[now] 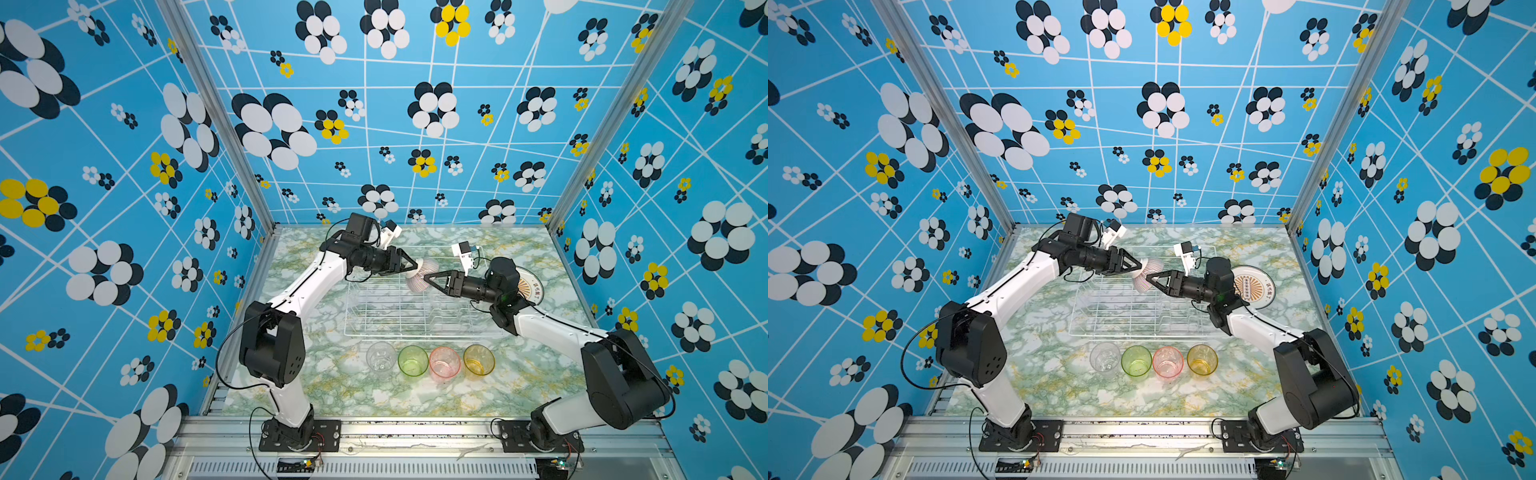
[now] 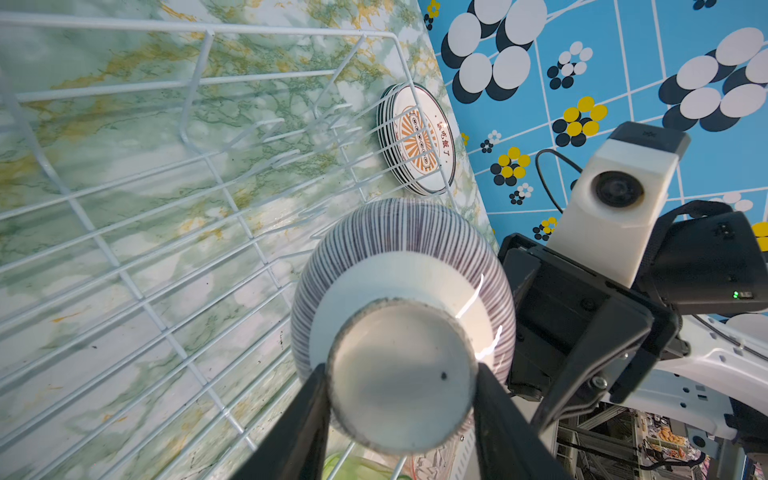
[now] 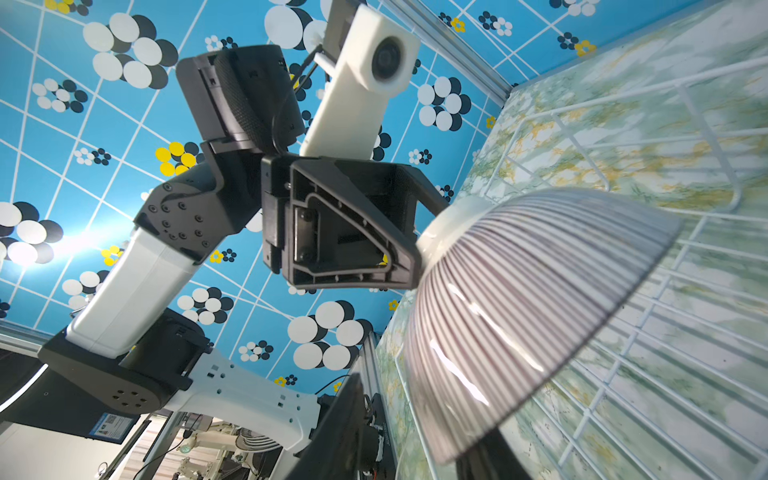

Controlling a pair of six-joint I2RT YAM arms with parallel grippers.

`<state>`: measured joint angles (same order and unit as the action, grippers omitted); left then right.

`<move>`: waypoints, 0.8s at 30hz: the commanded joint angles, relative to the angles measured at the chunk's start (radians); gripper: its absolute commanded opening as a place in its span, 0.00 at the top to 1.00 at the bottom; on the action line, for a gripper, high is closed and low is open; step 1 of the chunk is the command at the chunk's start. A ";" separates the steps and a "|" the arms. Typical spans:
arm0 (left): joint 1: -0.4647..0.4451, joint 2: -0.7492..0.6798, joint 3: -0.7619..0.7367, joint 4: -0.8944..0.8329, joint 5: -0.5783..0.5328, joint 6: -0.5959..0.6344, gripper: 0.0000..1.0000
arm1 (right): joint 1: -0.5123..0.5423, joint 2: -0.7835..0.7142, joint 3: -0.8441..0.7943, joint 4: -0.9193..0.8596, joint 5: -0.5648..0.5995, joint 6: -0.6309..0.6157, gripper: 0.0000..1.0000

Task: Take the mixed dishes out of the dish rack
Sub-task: 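Hold the bowl up with left gripper while right gripper grasps its rim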

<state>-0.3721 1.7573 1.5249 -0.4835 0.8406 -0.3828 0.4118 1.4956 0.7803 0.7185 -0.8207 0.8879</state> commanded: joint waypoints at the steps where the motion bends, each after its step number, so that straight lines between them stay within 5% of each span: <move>1: 0.008 -0.056 -0.015 0.067 0.049 -0.020 0.59 | 0.001 0.016 -0.004 0.117 0.009 0.053 0.65; 12: -0.005 -0.074 -0.039 0.126 0.072 -0.055 0.60 | 0.001 0.097 0.001 0.314 0.030 0.184 0.72; 24: -0.005 -0.088 -0.042 0.117 0.075 -0.051 0.59 | 0.001 0.136 0.030 0.359 0.029 0.231 0.97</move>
<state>-0.3744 1.7149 1.4807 -0.3920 0.8829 -0.4419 0.4118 1.6348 0.7853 1.0481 -0.8021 1.1191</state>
